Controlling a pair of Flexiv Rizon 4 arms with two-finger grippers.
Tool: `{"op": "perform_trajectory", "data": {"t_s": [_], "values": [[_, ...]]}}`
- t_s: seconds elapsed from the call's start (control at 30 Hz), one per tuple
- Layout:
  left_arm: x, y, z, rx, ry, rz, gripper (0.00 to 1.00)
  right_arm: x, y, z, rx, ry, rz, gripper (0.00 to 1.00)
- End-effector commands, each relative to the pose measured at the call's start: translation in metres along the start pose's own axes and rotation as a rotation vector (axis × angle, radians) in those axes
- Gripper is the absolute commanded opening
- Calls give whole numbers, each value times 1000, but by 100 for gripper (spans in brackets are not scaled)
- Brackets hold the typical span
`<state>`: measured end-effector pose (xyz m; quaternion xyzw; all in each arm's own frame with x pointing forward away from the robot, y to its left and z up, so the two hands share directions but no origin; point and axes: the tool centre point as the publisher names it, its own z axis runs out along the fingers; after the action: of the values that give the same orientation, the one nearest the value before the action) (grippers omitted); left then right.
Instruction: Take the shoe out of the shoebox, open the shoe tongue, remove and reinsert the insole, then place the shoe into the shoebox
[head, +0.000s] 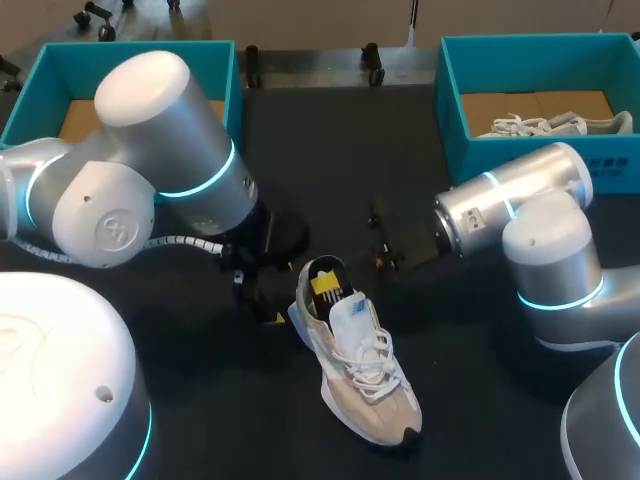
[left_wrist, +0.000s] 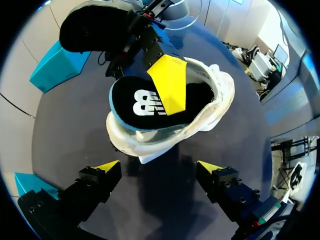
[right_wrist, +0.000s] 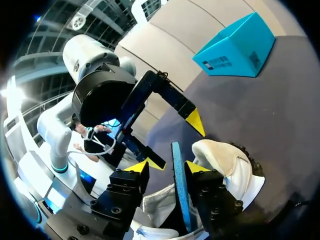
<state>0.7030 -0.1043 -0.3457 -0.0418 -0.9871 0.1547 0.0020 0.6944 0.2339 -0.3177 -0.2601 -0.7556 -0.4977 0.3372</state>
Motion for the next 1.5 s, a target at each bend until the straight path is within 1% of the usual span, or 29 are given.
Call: {"op": "perform_trajectory", "data": {"t_s": [0.03,0.07,0.1,0.13,0.17,0.33,0.47,0.67,0.87,0.9,0.93,1.0,1.03,1.07,1.17,1.23,1.27,1.3,1.33,1.4,1.43,1.47,1.5], "values": [[-1,2,1,-1,0,-4,100,-5,0,-3,-1,12,-4,40],[-1,2,2,-1,0,-5,100,-5,0,-4,-2,14,-5,35],[-2,1,2,-2,0,-6,100,-6,0,-4,-3,15,-6,27],[-2,1,3,-2,0,-8,100,-7,1,-5,-5,17,-4,10],[-3,1,3,-3,-1,-10,100,-8,1,-6,-6,19,-1,0],[-7,1,0,1,-1,-28,100,-13,-2,-5,-9,26,25,0],[-7,1,0,1,-1,-28,100,-16,-9,-2,-16,29,63,0],[-7,1,0,1,-1,-28,100,-19,-21,8,-2,24,122,0],[-7,1,0,1,-1,-28,100,-20,-23,9,12,16,139,0],[-7,1,0,1,-1,-28,100,-18,-22,9,12,13,125,2],[-7,1,0,1,-1,-28,100,-16,-21,8,13,9,114,31],[-7,1,0,1,-1,-28,100,-13,-18,7,16,-1,89,56],[-7,1,0,1,-1,-28,100,-11,-17,7,17,-9,77,78],[-7,1,0,1,-1,-28,100,-9,-15,7,23,-14,66,84],[-7,1,0,1,-1,-28,100,-6,-12,7,35,-30,38,77],[-7,1,0,1,-1,-28,100,-4,-9,7,40,-37,26,69],[-7,1,0,1,-1,-28,100,-4,-8,7,41,-40,20,68],[-7,1,0,1,-1,-28,100,-4,-7,6,41,-43,18,63],[-7,1,0,1,-1,-28,100,-5,-6,5,44,-41,11,55],[-7,1,0,1,-1,-28,100,-7,-5,3,45,-40,8,45],[-7,1,0,1,-1,-28,100,-8,-4,2,46,-35,5,37],[-7,1,0,1,-1,-28,100,-10,-3,1,46,-30,5,25],[-7,1,0,1,-1,-28,100,-12,-3,0,44,-25,7,9]]}}
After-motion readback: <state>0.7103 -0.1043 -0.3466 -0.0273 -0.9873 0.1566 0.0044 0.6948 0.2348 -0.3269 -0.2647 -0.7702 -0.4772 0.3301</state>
